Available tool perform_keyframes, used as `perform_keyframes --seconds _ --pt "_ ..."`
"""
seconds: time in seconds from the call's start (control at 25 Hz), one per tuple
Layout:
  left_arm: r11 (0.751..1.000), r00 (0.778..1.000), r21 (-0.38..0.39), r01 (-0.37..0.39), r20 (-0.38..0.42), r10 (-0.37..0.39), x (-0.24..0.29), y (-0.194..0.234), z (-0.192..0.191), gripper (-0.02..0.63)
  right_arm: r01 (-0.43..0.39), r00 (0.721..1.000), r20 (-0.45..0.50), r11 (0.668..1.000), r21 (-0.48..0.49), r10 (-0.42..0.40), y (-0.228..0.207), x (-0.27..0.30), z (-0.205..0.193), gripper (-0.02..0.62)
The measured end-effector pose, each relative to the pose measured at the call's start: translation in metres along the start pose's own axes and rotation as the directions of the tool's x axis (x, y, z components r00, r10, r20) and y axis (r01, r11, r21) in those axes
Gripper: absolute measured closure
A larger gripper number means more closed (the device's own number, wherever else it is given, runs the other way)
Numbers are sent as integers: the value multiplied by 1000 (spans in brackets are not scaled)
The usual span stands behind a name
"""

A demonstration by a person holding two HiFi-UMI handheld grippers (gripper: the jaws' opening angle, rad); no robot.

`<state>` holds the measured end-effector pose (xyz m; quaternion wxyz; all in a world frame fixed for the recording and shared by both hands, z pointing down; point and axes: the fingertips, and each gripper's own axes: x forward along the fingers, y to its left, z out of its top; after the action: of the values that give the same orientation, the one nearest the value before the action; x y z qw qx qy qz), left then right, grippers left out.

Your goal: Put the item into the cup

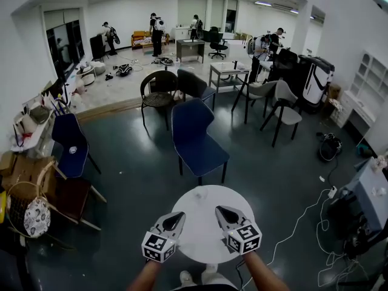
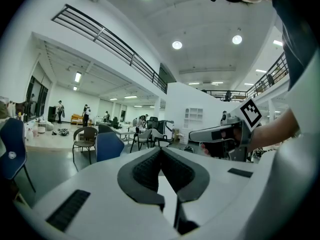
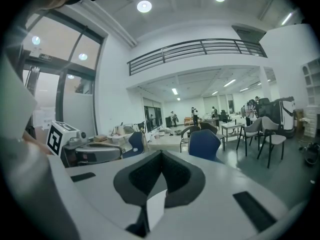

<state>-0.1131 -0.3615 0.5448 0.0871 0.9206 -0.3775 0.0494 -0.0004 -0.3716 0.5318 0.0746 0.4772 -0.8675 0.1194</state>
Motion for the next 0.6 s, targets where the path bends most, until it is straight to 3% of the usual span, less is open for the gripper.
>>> perform_keyframes --seconds 0.6 --pt "1000 1000 10 19 6 -19 -64 -3 -4 589 17 1000 23 1000 3 -17 48 -7 -7 578"
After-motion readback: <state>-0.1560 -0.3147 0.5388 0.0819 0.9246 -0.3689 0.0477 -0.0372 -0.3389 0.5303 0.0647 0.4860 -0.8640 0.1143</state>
